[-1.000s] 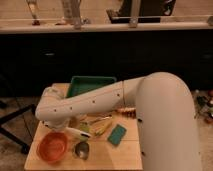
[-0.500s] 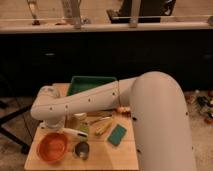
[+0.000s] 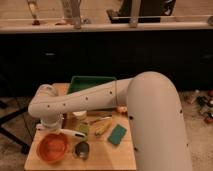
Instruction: Place brush in red bowl
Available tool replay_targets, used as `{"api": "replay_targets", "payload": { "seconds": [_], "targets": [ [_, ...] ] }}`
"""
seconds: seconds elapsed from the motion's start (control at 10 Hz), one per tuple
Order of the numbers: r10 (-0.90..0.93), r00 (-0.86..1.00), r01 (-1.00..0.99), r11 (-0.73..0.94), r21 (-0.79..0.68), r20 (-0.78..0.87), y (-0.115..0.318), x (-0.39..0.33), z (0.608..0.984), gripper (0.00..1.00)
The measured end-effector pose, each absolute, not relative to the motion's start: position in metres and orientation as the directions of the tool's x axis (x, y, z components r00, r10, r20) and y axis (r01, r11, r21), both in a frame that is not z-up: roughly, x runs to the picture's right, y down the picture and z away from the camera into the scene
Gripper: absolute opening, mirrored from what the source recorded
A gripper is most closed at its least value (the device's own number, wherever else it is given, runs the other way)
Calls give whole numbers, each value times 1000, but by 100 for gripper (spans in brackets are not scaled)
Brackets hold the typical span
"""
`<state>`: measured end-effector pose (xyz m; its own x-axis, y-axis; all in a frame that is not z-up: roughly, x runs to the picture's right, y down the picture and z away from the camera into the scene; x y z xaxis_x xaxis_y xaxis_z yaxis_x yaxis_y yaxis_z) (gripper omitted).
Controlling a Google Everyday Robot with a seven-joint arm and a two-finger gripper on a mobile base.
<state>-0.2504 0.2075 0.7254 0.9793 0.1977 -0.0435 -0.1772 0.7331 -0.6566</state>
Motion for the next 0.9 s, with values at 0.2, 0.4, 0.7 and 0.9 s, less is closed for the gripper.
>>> {"api": "replay_targets", "payload": {
  "seconds": [0.2,0.4,0.7,0.9],
  "targets": [
    [210,977,-169,699,-695,-27,210,-252,726,0],
    [226,974,-159,661,-733,-8,214,-253,730,0],
    [234,972,-139,620,-772,12,218,-256,734,0],
    [238,971,-133,588,-798,14,222,-259,736,0]
  ]
}}
